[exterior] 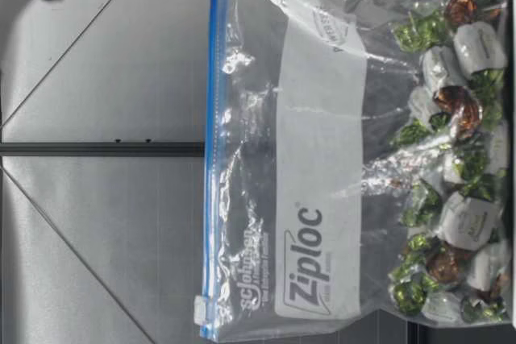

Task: Slide open the ziploc bag.

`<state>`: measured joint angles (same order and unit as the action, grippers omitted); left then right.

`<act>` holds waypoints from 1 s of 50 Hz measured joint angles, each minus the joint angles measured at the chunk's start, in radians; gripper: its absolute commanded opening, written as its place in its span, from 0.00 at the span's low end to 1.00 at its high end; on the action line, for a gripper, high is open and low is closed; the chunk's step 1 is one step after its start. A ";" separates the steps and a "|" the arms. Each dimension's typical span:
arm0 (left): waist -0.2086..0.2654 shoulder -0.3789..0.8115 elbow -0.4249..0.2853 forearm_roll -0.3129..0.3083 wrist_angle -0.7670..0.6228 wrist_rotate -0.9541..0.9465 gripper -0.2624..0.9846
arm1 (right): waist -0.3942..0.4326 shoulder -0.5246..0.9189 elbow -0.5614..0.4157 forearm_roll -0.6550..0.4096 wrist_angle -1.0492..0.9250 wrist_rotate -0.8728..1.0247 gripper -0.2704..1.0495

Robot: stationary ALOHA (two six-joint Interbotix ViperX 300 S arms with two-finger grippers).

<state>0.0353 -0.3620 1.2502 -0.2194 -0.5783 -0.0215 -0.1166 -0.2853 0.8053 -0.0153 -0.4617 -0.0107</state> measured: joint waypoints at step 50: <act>0.000 0.179 -0.092 0.044 -0.100 -0.026 0.06 | 0.023 0.342 -0.262 -0.084 0.224 0.000 0.50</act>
<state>0.0353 -0.1825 1.1582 -0.1749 -0.6780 -0.0476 -0.0936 0.0568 0.5430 -0.0997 -0.2378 -0.0107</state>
